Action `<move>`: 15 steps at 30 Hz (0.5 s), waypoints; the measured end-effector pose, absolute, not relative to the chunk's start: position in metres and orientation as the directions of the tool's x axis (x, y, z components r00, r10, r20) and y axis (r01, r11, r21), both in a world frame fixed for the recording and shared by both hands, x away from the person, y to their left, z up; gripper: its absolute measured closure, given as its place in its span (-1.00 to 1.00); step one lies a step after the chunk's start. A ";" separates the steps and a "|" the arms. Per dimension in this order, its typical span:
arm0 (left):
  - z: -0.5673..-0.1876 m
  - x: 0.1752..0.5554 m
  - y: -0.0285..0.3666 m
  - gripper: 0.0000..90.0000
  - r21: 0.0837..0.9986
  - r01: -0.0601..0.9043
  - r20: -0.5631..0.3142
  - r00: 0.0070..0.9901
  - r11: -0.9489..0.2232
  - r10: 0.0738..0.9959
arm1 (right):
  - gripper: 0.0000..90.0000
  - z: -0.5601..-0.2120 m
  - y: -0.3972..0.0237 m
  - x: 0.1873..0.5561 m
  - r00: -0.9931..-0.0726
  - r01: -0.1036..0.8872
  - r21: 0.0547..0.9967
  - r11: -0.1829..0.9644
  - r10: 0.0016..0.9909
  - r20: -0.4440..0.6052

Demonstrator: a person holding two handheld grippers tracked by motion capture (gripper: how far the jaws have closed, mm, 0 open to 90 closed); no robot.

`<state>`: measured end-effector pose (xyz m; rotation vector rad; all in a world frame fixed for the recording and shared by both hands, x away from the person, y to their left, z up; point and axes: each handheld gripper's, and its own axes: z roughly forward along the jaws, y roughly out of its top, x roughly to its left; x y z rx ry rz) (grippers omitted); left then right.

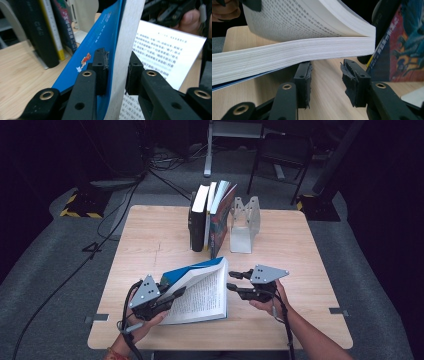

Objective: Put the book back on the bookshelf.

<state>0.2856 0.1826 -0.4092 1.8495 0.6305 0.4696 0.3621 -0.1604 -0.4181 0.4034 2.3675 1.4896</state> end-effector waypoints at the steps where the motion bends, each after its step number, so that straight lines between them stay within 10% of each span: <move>1: -0.410 0.284 0.185 0.66 0.938 0.201 0.020 0.781 -0.281 0.624 | 0.30 -0.415 -0.156 0.361 -0.911 0.061 0.904 0.423 0.393 -0.122; 15: -0.421 0.282 0.193 0.60 0.942 0.258 -0.093 0.815 -0.213 0.573 | 0.31 -0.398 -0.133 0.362 -0.936 0.002 0.952 0.306 0.335 -0.106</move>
